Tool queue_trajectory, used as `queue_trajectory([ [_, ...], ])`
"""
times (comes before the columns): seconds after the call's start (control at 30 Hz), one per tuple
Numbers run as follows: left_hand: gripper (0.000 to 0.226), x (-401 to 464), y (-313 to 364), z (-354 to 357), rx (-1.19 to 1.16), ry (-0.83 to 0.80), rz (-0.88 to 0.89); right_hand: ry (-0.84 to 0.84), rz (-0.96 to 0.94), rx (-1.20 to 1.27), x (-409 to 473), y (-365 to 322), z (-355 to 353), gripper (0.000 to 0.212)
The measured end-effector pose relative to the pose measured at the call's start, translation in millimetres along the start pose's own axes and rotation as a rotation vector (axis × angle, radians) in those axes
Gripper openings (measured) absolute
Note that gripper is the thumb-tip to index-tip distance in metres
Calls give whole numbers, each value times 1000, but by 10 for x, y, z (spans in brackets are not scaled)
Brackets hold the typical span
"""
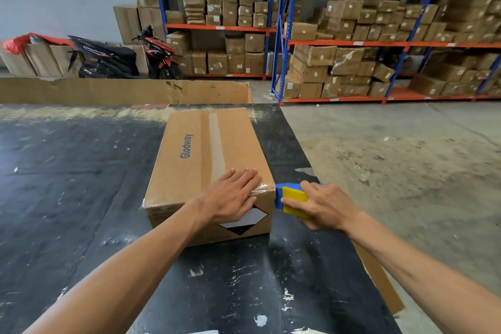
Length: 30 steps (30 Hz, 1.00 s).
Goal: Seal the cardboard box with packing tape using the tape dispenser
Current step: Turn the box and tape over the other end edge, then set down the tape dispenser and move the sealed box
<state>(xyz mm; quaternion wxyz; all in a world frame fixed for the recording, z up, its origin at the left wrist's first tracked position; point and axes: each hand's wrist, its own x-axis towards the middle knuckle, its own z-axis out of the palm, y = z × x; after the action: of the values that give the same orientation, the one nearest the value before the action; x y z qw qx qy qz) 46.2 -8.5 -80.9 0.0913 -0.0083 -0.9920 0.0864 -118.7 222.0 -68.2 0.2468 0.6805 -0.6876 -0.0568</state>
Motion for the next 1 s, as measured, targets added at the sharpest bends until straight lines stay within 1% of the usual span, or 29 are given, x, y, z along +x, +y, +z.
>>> queue_trajectory([
  [0.07, 66, 146, 199, -94, 4, 58, -93, -5, -1, 6, -10, 33, 0, 52],
  [0.13, 76, 371, 436, -142, -39, 79, -287, -7, 23, -6, -28, 63, -4, 53],
  [0.17, 79, 476, 537, -140, -70, 74, -388, 3, 53, -2, -37, 74, 1, 54],
  [0.23, 73, 619, 680, -46, -72, 33, -519, 31, 144, 18, -84, 82, 66, 53],
  [0.3, 68, 665, 723, 65, -45, 1, -540, 38, 292, 109, -165, 58, 112, 51],
  [0.33, 67, 665, 711, 102, -44, 4, -533, 25, 399, 166, -200, 46, 109, 51],
  [0.37, 67, 658, 694, 120, -44, 13, -523, 3, 524, 220, -236, 41, 112, 49],
  [0.4, 68, 650, 683, 135, -40, 18, -513, -75, 661, 311, -267, 46, 103, 48],
  [0.43, 68, 647, 677, 153, -36, 18, -504, -131, 807, 446, -283, 68, 89, 45],
  [0.5, 70, 643, 659, 157, -36, 10, -490, -132, 1094, 772, -315, 173, 176, 32],
  [0.53, 71, 640, 651, 155, -41, 6, -484, -133, 1202, 899, -334, 229, 220, 32],
  [0.6, 71, 628, 638, 149, -55, 5, -472, -139, 1346, 1107, -395, 321, 409, 43],
  [0.67, 70, 619, 622, 157, -67, 10, -467, -143, 1467, 1244, -431, 302, 605, 42],
  [0.73, 69, 629, 619, 171, -64, 15, -469, -200, 1483, 1273, -441, 215, 748, 39],
  [0.83, 68, 655, 641, 157, -40, 9, -470, -235, 1485, 1245, -372, 81, 900, 47],
  [0.9, 68, 658, 640, 150, -31, 19, -465, -284, 1425, 1137, -319, 23, 937, 45],
  [1.0, 68, 657, 638, 144, -31, 33, -461, -375, 1316, 988, -295, 3, 1009, 53],
])
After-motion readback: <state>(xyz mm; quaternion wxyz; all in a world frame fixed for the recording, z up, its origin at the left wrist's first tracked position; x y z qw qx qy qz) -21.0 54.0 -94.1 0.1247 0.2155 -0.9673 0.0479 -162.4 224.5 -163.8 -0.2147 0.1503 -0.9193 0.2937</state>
